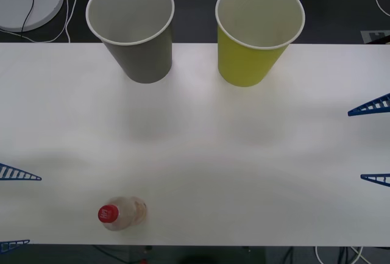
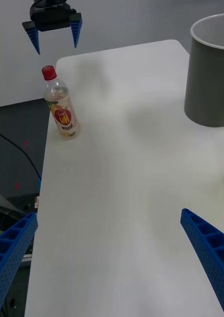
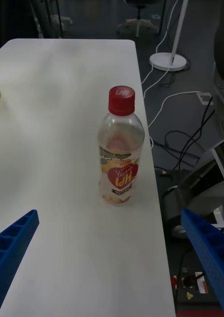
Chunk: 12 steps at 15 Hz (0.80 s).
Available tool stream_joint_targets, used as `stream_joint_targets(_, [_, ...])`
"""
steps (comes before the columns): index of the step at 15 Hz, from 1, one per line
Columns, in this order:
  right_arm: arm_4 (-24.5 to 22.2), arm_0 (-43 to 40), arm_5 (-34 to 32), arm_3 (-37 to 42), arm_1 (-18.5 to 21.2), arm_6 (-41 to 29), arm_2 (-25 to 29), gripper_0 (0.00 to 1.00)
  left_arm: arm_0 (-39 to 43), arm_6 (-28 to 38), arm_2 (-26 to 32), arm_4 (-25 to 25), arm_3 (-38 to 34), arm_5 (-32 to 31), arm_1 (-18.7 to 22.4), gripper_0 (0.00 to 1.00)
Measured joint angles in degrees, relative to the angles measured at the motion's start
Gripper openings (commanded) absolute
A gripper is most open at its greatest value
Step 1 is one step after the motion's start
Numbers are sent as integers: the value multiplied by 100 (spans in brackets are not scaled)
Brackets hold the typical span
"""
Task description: Put the can into the green bin and the plastic bottle into the gray bin
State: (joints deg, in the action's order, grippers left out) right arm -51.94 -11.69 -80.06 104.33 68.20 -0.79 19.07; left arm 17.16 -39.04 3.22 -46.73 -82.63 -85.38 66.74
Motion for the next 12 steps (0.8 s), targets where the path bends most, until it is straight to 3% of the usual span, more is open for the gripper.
stream_joint_targets(7, [0,0,0,0,0,0,0,100,-135,-25,-157,-477,9,159,-686,100])
stream_joint_targets(12, [0,0,0,0,0,0,0,100,-323,-27,-722,-332,3,408,-797,100])
